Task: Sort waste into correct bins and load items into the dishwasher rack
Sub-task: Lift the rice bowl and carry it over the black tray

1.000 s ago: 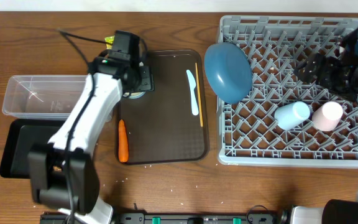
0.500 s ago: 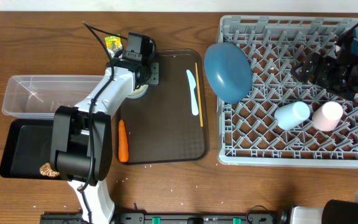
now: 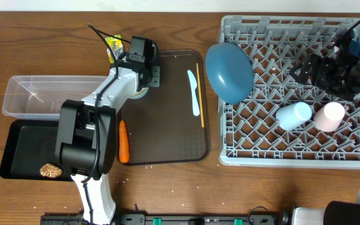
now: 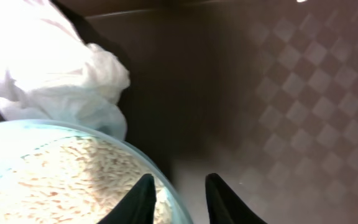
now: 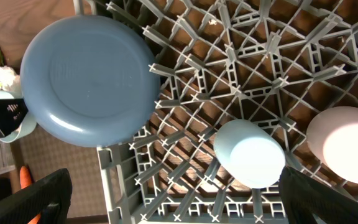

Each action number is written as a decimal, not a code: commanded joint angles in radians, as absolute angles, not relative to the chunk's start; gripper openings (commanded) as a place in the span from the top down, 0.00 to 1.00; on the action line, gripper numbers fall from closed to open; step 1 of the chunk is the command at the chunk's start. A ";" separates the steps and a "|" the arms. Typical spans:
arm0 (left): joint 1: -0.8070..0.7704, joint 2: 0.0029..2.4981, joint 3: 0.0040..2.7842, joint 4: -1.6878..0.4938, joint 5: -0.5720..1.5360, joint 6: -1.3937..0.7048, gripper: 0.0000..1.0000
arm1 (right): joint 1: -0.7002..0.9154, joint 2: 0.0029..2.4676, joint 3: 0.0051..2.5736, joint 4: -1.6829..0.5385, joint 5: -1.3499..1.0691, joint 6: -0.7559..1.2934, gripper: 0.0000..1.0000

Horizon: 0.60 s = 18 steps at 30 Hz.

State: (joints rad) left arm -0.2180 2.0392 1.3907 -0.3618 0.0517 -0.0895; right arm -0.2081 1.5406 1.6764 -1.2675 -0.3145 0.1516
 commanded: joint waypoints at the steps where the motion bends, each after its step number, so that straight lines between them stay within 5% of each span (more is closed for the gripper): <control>1: -0.220 2.039 1.393 -0.365 0.007 -0.078 0.80 | -0.203 1.543 1.679 -1.272 -0.314 0.141 0.01; 4: -0.220 2.039 1.393 -0.373 0.007 -0.079 0.93 | -0.203 1.543 1.679 -1.271 -0.314 0.141 0.02; 18: -0.249 2.009 1.393 -0.458 0.022 -0.080 0.94 | -0.203 1.543 1.679 -1.275 -0.314 0.141 0.02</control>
State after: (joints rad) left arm -0.2333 2.0323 1.3918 -0.4156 0.0196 -0.0788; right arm -0.2081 1.5406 1.6764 -1.2720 -0.3145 0.1520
